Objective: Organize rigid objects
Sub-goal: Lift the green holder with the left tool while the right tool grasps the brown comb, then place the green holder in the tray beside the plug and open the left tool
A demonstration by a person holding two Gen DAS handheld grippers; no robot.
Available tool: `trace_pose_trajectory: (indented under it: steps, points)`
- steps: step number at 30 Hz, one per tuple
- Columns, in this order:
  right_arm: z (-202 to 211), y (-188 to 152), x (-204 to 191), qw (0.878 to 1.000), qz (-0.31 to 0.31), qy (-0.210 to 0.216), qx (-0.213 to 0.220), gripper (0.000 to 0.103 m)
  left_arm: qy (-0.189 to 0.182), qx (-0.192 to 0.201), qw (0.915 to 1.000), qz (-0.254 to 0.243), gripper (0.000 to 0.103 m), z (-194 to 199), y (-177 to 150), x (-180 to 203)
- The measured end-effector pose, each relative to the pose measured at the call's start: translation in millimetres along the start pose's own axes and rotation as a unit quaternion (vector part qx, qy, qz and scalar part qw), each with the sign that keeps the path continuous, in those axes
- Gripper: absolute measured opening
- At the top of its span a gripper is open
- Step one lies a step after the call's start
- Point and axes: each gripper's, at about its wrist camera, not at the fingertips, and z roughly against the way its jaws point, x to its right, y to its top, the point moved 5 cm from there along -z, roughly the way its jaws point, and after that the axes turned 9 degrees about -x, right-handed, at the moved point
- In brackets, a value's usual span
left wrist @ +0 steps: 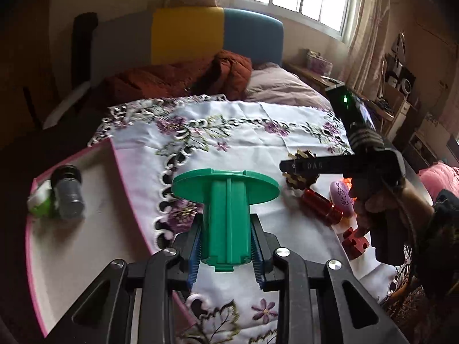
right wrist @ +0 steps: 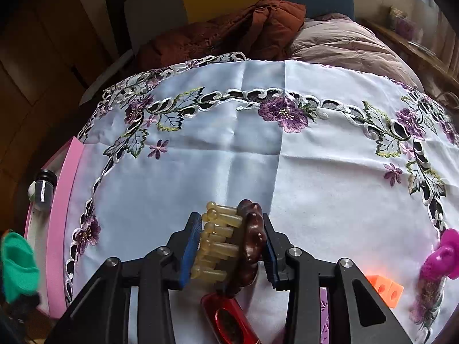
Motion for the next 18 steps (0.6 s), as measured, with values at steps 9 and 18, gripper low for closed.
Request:
trace_pose_trajectory:
  steps: [9, 18]
  points:
    - [-4, -2, -3, 1.0, 0.01, -0.009, -0.014, 0.04, 0.014, 0.012, 0.9994, 0.029, 0.029, 24, -5, -25]
    - [-4, -4, -7, 0.999, 0.019, -0.029, -0.011, 0.04, 0.026, 0.007, 0.9974, 0.068, 0.029, 32, -20, -60]
